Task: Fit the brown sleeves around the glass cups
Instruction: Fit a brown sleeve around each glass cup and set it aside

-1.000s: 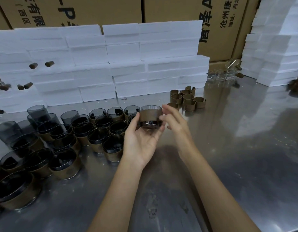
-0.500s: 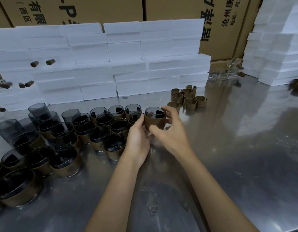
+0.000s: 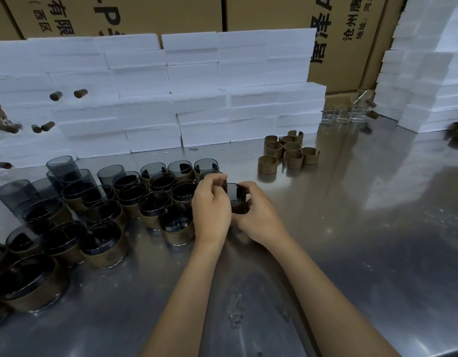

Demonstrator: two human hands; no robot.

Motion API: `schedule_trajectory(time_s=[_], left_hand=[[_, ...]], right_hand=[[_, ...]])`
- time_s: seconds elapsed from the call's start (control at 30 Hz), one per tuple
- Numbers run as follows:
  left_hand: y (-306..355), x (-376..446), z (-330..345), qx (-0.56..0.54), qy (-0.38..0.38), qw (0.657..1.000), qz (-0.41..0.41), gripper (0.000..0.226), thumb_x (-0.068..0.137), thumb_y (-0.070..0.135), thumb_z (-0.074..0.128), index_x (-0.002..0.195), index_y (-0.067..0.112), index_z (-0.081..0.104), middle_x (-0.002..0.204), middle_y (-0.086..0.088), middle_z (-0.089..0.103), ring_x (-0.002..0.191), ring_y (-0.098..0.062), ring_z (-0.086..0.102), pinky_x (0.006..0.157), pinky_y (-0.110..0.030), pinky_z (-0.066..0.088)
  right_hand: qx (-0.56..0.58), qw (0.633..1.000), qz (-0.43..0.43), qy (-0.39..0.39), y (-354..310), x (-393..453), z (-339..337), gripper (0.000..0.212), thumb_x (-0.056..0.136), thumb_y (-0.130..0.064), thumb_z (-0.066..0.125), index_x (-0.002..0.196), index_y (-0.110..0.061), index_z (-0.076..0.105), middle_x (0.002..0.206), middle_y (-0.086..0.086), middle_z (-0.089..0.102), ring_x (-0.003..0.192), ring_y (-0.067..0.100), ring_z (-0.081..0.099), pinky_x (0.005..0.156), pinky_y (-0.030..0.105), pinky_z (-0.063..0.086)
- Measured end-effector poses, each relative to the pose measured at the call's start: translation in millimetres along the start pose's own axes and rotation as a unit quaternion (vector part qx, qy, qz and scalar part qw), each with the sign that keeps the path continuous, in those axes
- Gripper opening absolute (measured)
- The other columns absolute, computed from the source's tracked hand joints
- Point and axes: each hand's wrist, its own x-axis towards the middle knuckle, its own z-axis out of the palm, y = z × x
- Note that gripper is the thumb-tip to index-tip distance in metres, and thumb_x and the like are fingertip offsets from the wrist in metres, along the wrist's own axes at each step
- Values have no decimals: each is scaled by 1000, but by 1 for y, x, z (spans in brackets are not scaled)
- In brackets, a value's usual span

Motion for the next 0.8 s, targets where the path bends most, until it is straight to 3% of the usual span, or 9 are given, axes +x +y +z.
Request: schedule_trajectory(time_s=[0.13, 0.23, 0.3, 0.37, 0.5, 0.57, 0.67, 0.73, 0.8], left_hand=[[6, -4, 0, 35, -3, 997, 69, 40, 97, -4, 43, 122, 14, 69, 128, 0, 66, 122, -14, 58, 105, -24, 43], [11, -4, -3, 8, -9, 997, 81, 41, 97, -7, 43, 123, 13, 69, 126, -1, 66, 118, -11, 59, 102, -22, 44], [18, -4, -8, -51, -13, 996, 72, 41, 97, -8, 43, 118, 14, 70, 119, 3, 69, 110, -1, 62, 96, -15, 44], [26, 0, -17, -99, -15, 993, 69, 42, 97, -11, 42, 112, 16, 69, 114, 6, 70, 107, 1, 64, 95, -11, 45], [40, 41, -53, -119, -9, 991, 61, 38, 100, -7, 41, 108, 20, 67, 108, 5, 70, 99, -7, 67, 97, -24, 52], [43, 78, -81, -51, -2, 997, 49, 36, 102, -2, 39, 109, 22, 65, 107, 6, 68, 101, -12, 64, 96, -30, 54], [34, 139, -129, 142, 15, 990, 12, 35, 99, -3, 39, 117, 14, 65, 125, -8, 67, 109, -23, 62, 99, -38, 50], [17, 170, -161, 307, -11, 952, -19, 38, 97, -5, 42, 119, 8, 69, 136, -14, 64, 124, -32, 59, 105, -40, 47], [-3, 187, -188, 432, -62, 899, -42, 34, 96, -4, 48, 114, 5, 74, 132, -16, 66, 124, -34, 59, 103, -38, 46]], right_hand=[[-10, 1000, -8, -28, 3, 3, 7, 72, 80, -18, 78, 145, -19, 46, 130, 4, 64, 111, 26, 63, 95, 47, 53], [139, 986, 45, -79, 4, 8, 2, 78, 81, -25, 78, 150, -21, 41, 139, 3, 60, 123, 21, 60, 105, 40, 51], [211, 972, 94, -33, 4, 14, -6, 66, 82, -37, 75, 141, -25, 49, 127, -3, 67, 112, 8, 63, 95, 26, 51], [253, 958, 132, 41, 9, 19, -11, 41, 94, -28, 69, 132, -19, 56, 114, -1, 70, 93, 8, 64, 85, 27, 51], [282, 940, 151, 115, 17, 27, -6, 14, 102, -15, 56, 115, -14, 62, 92, 2, 66, 75, 11, 61, 72, 28, 53], [258, 946, 145, 133, 20, 31, 0, 12, 102, -15, 55, 110, -12, 63, 90, 5, 67, 74, 15, 64, 75, 33, 55], [210, 955, 141, 156, 21, 36, 9, 10, 100, -16, 54, 105, -14, 64, 106, 12, 70, 100, 32, 68, 97, 49, 55], [189, 959, 133, 164, 19, 37, 12, 11, 98, -15, 55, 102, -13, 65, 104, 10, 71, 101, 33, 68, 98, 53, 53], [177, 961, 126, 169, 19, 38, 13, 11, 96, -16, 56, 101, -13, 66, 100, 8, 71, 98, 31, 69, 96, 52, 54]])
